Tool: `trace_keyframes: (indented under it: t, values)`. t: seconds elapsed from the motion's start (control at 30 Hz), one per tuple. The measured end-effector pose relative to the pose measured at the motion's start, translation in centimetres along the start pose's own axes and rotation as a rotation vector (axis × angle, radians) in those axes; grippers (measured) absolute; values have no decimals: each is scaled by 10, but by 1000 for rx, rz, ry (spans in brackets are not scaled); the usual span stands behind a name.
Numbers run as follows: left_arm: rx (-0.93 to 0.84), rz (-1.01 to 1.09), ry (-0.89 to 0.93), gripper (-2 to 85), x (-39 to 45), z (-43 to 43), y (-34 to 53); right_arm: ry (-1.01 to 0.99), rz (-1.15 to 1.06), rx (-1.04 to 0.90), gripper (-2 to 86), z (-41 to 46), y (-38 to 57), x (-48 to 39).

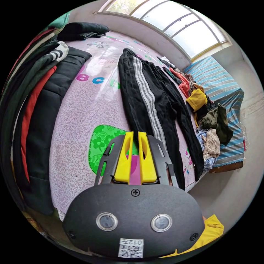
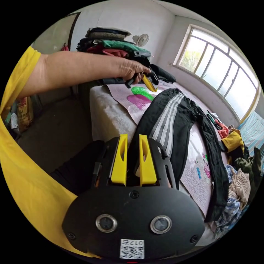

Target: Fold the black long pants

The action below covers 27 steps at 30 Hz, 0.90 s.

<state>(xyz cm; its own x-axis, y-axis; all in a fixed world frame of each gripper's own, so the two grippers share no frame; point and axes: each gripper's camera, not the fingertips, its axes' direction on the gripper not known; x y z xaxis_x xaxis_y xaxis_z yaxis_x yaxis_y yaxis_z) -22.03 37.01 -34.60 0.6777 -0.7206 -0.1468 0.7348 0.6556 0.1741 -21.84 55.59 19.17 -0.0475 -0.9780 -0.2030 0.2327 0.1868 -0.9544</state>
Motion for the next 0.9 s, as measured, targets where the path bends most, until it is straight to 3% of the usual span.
trace_keyframes:
  t: [0.2,0.57,0.73,0.8,0.9]
  values:
    - [-68,-72,5,40,-15,19,-57,-123,98,2,38,-24,4,30]
    - [-69,-98,-68,59,-7,51,-169,-824,373,99,18,-58,25,204]
    - [-143,-3,-160,28,12,70,-183,-901,367,154,17,-75,26,251]
    - [-138,-16,-114,18,12,73,-185,-893,340,160,16,-84,25,267]
    - [-50,-81,174,12,6,67,-188,-881,309,199,16,-105,27,305]
